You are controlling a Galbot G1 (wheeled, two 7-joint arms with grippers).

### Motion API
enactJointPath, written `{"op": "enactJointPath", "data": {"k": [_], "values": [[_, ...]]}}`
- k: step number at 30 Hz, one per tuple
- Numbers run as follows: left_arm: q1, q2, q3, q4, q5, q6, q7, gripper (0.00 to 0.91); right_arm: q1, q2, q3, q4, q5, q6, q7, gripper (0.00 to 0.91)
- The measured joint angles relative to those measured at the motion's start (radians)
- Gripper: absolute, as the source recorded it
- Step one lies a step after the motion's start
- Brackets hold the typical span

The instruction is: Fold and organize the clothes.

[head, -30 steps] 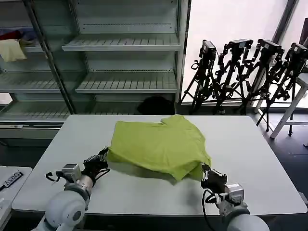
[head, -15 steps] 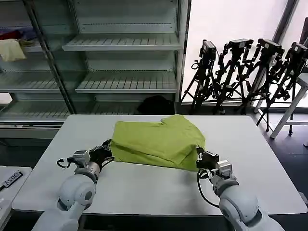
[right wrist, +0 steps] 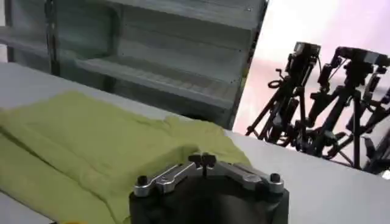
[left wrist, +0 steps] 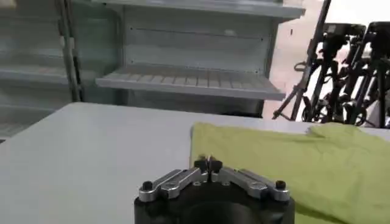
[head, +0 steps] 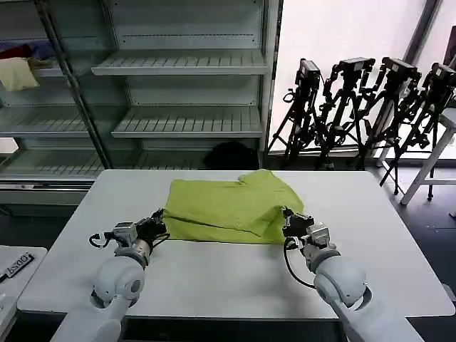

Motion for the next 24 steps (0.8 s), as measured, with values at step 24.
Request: {"op": "enactJointPath", "data": {"k": [24], "values": [[0.11, 0.061, -0.051, -0.08, 0.024, 0.014, 0.071, 0.907, -0.222, -0.073, 0.129, 0.114, 0.075, 0.023, 0.034, 0.907]]}}
